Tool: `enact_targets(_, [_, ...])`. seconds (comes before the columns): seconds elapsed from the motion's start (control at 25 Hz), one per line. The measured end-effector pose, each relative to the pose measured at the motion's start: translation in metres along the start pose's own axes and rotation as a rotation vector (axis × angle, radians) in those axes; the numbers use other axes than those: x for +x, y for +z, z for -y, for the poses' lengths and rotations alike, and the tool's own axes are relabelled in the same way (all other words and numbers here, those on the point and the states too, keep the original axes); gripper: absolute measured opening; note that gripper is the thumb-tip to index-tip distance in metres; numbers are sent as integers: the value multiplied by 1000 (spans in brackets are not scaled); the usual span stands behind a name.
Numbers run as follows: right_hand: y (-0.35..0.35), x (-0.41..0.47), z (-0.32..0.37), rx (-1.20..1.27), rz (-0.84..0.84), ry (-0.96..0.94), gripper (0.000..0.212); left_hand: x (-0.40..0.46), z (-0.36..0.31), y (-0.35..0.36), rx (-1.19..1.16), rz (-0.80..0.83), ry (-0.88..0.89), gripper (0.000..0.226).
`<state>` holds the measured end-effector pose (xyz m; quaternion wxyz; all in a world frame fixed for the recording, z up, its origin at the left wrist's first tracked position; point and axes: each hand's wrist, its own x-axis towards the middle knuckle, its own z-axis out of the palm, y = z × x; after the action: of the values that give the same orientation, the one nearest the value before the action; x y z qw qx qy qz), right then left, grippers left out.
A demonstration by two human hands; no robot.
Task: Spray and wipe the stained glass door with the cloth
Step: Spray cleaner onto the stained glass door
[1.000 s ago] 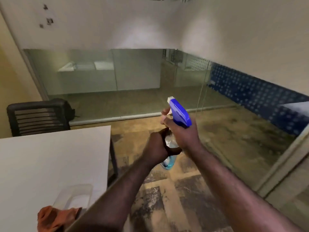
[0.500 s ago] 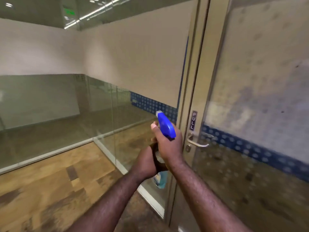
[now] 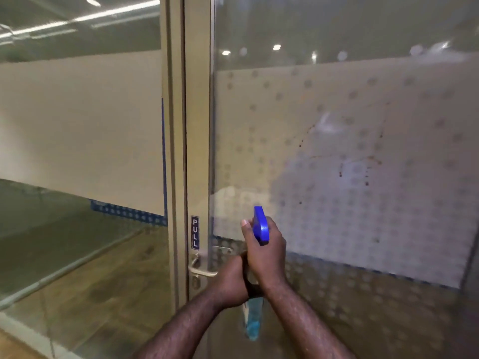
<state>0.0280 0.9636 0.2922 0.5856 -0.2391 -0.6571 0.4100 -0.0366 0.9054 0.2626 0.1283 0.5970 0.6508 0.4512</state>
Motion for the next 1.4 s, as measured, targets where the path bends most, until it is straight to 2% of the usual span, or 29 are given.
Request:
enact_targets(0.24, [11, 73, 28, -37, -1, -82, 11, 71, -20, -36, -60, 16, 102, 39])
enact_targets(0.4, [19, 114, 62, -54, -52, -156, 17, 112, -43, -69, -64, 53, 196, 38])
enact_targets(0.56, [24, 138, 76, -70, -179, -211, 16, 140, -52, -81, -80, 75, 250, 42])
enact_targets(0.68, [27, 144, 79, -149, -163, -245, 19, 150, -51, -85, -93, 90, 290, 38])
enact_targets(1.08, [26, 147, 87, -197, -224, -239, 20, 166, -51, -87, -122, 144, 357, 50])
enact_targets(1.4, [-33, 145, 92, -270, -367, -224, 12, 174, -86, -31, -171, 230, 407, 53])
